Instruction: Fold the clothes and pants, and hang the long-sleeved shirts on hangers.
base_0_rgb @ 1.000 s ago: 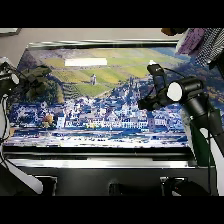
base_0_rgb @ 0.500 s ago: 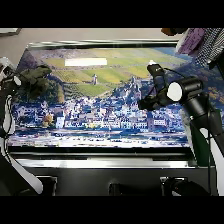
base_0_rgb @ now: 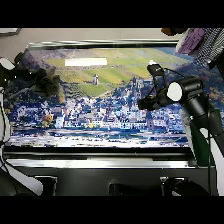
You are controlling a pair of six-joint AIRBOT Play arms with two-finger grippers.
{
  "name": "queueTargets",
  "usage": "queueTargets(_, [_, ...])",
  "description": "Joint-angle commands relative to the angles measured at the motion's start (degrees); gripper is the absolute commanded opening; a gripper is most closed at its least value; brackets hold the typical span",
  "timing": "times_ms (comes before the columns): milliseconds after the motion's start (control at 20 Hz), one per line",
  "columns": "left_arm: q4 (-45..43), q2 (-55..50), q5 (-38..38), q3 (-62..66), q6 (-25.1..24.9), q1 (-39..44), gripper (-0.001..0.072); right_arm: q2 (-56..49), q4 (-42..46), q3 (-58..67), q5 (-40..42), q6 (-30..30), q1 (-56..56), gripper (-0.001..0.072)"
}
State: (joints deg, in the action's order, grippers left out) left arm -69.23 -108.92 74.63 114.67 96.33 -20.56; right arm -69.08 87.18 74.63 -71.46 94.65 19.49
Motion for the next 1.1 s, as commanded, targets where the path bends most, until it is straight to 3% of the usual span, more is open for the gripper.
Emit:
queueTargets(0, [3.32,8.09,10.47,-2.60,-2.95,6.21,0.0010,0.02,0.00,0.04,-0.02,0.02,0.07,0.0030])
queueTargets(150, [4.33,15.87,11.72,-9.92,-2.25,12.83,0.0010,0.02,0.00,0.04,0.00,0.02,0.07,0.0030])
queueTargets(300, [5.29,25.14,7.96,-23.89,-1.36,22.21,0.0010,0.02,0.00,0.04,0.00,0.02,0.07,0.0030])
queueTargets(500, [6.54,33.11,-4.59,-44.46,3.17,36.52,0.0010,0.02,0.00,0.04,0.26,0.02,0.07,0.0030])
queueTargets(750, [6.91,32.76,-20.09,-57.57,7.43,50.56,0.0017,0.02,0.00,0.04,0.55,0.02,0.07,0.0030])
queueTargets(800, [6.36,32.68,-21.90,-58.01,7.41,51.43,0.0047,0.02,-0.02,0.04,0.68,0.04,0.07,0.0030])
queueTargets(850, [6.14,32.74,-23.21,-57.88,7.43,51.41,0.0132,0.02,-0.04,0.04,0.96,0.04,0.07,0.0030])
queueTargets(950, [6.03,33.53,-22.32,-56.52,6.91,49.03,0.0439,0.02,-0.07,0.04,1.66,0.07,0.07,0.0030])
queueTargets(1000, [6.01,34.32,-20.50,-55.45,5.95,47.08,0.0510,0.02,-0.44,0.04,1.75,0.42,0.07,0.0030])
queueTargets(1050, [6.01,35.71,-18.32,-54.16,4.02,44.70,0.0518,0.02,-1.36,0.04,1.40,1.42,0.07,0.0030])
